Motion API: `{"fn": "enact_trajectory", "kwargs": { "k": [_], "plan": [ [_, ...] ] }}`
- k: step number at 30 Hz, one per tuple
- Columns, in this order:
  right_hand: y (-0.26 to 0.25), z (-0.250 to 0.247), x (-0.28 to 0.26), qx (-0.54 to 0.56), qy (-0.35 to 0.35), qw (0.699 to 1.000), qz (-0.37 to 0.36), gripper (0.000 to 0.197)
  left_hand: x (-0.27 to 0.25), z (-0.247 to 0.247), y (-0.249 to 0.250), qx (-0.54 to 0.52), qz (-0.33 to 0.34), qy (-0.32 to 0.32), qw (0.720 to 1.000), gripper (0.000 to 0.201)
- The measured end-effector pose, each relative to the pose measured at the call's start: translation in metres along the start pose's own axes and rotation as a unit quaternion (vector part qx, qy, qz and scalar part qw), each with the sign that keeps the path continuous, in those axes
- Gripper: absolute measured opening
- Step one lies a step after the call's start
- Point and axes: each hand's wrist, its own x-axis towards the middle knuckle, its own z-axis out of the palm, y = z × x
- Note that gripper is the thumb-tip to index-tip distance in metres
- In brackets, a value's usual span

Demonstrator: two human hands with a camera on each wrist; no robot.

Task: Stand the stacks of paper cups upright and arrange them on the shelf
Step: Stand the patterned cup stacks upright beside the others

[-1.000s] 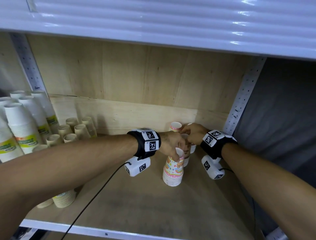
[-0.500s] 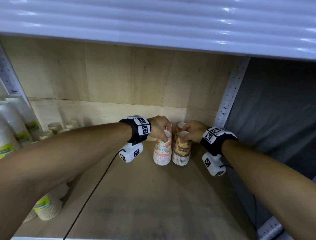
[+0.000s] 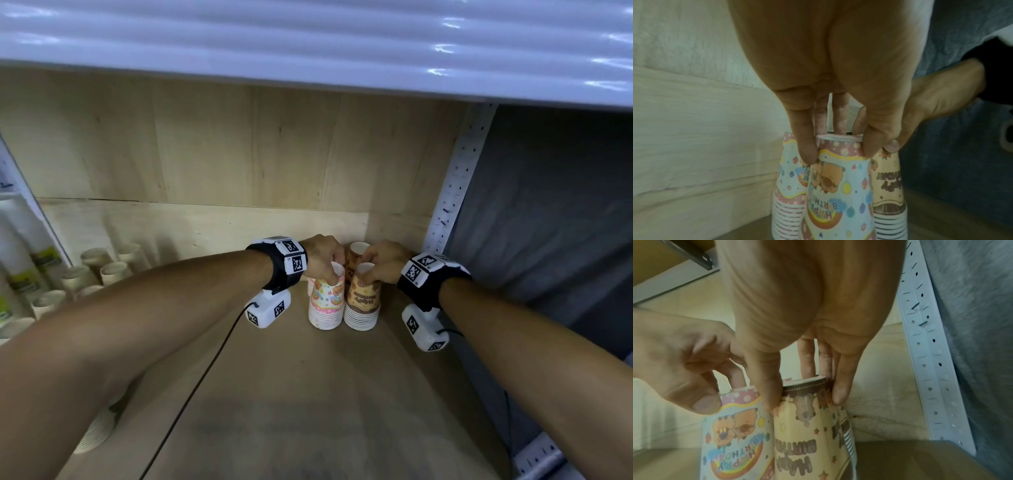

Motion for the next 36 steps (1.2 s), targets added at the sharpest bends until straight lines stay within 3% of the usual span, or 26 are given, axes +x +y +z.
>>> {"fn": "enact_trajectory", "kwargs": {
  "k": [15, 22, 36],
  "plan": [
    [-0.0005, 0.0041, 0.0022, -0.003, -0.016, 1.000, 0.014, 0.043, 0.0029, 0.0055, -0.0058, -0.016, -0.026, 0.010, 0.999, 0.046],
    [-0.0005, 0.0043, 0.0028, -0.023, -0.018, 1.000, 0.010, 0.046, -0.0004, 0.0030, 0.0019, 0.003, -0.013, -0.005, 1.000, 0.039],
    [-0.0013, 0.0019, 0.0037, -0.017, -0.031, 0.999, 0.012, 0.042, -0.0022, 0.0026, 0.0026, 0.010, -0.014, 0.001, 1.000, 0.043]
  ]
}}
